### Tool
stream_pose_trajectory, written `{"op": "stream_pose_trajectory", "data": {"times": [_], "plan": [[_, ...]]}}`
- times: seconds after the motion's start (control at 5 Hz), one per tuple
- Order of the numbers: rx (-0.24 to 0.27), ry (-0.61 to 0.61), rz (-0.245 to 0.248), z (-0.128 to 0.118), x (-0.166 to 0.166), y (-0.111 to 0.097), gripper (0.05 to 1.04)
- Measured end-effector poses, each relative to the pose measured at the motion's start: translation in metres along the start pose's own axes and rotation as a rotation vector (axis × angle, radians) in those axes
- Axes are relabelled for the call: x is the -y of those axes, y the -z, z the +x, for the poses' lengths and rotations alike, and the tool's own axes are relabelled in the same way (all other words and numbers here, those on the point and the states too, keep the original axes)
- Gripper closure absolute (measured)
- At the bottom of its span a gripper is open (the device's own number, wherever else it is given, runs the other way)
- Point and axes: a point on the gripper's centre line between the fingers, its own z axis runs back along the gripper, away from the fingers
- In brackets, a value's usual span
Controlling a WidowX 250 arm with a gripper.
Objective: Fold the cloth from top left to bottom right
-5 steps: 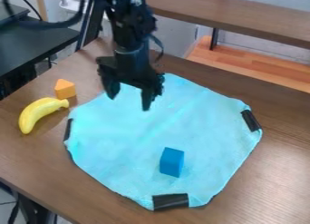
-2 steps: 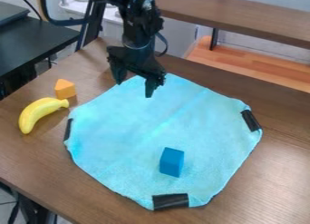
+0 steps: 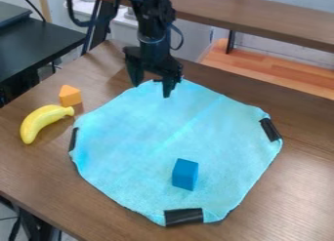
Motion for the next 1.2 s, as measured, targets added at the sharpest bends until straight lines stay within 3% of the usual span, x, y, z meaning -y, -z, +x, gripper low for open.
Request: {"op": "stream_pose_trajectory", "data": {"times": [0.4, 0.6, 0.8, 1.2], "plan": [[0.027, -0.009, -0.002, 0.027, 0.001, 0.020, 0.083], [0.070, 0.023, -0.001, 0.039, 0.002, 0.032, 0.083], [0.099, 0.047, -0.038, 0.049, 0.002, 0.042, 0.083], [0.091, 0.058, -0.035, 0.061, -0.006, 0.053, 0.083]]}}
